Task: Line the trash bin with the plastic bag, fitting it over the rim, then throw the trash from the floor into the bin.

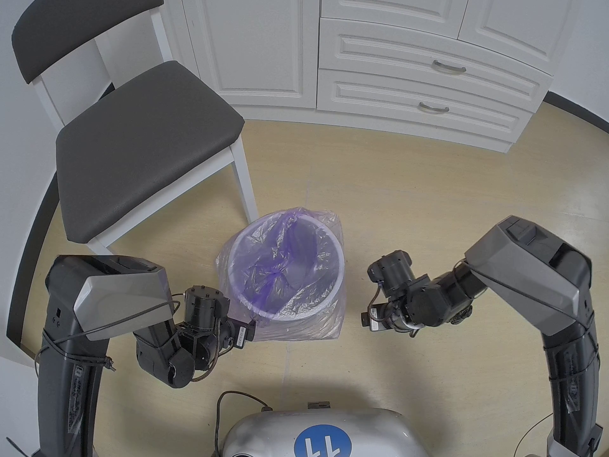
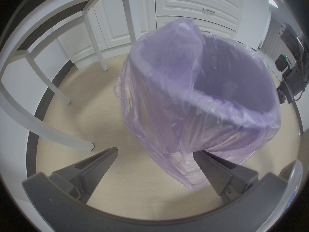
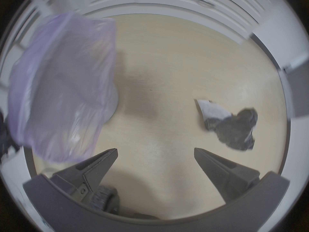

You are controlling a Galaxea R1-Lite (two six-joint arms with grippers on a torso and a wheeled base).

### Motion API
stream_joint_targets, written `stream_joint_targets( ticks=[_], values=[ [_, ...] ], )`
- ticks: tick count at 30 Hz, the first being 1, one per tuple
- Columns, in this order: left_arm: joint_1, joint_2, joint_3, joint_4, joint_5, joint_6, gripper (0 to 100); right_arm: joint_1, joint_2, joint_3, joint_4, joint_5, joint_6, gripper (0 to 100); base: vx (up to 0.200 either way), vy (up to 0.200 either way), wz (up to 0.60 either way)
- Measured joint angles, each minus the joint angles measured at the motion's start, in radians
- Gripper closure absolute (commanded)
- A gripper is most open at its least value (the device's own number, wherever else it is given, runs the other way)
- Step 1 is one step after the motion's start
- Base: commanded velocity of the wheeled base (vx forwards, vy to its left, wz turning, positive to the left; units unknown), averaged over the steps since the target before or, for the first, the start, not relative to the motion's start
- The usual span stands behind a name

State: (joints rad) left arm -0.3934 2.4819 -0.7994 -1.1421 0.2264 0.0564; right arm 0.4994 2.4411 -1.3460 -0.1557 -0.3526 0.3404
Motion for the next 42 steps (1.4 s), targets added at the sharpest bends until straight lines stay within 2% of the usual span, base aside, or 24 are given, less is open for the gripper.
stream_joint_targets(
  ticks=[4, 7, 12, 16, 19, 23, 32, 42],
  values=[
    [0.001, -0.021, 0.024, -0.011, -0.02, 0.01, 0, -0.019, -0.085, 0.177, -0.155, 0.101, -0.258, 0, 0.0, 0.0, 0.0],
    [0.003, -0.039, 0.042, -0.018, -0.036, 0.016, 0, -0.037, -0.143, 0.299, -0.271, 0.202, -0.456, 0, 0.0, 0.0, 0.0],
    [0.005, -0.076, 0.076, -0.03, -0.063, 0.027, 0, -0.049, -0.225, 0.507, -0.474, 0.404, -0.797, 0, 0.0, 0.0, 0.0],
    [0.006, -0.104, 0.101, -0.038, -0.08, 0.035, 0, -0.038, -0.26, 0.624, -0.575, 0.52, -0.943, 0, 0.0, 0.0, 0.0],
    [0.006, -0.123, 0.116, -0.041, -0.089, 0.04, 0, -0.019, -0.269, 0.662, -0.615, 0.569, -0.97, 0, 0.0, 0.0, 0.0],
    [0.007, -0.141, 0.127, -0.044, -0.095, 0.043, 0, 0.014, -0.253, 0.628, -0.642, 0.594, -0.922, 0, 0.0, 0.0, 0.0],
    [0.008, -0.158, 0.133, -0.047, -0.098, 0.045, 0, 0.057, -0.169, 0.494, -0.664, 0.604, -0.876, 0, 0.0, 0.0, 0.0],
    [0.008, -0.161, 0.134, -0.048, -0.098, 0.044, 0, 0.061, -0.109, 0.39, -0.66, 0.604, -0.846, 0, 0.0, 0.0, 0.0]
  ],
)
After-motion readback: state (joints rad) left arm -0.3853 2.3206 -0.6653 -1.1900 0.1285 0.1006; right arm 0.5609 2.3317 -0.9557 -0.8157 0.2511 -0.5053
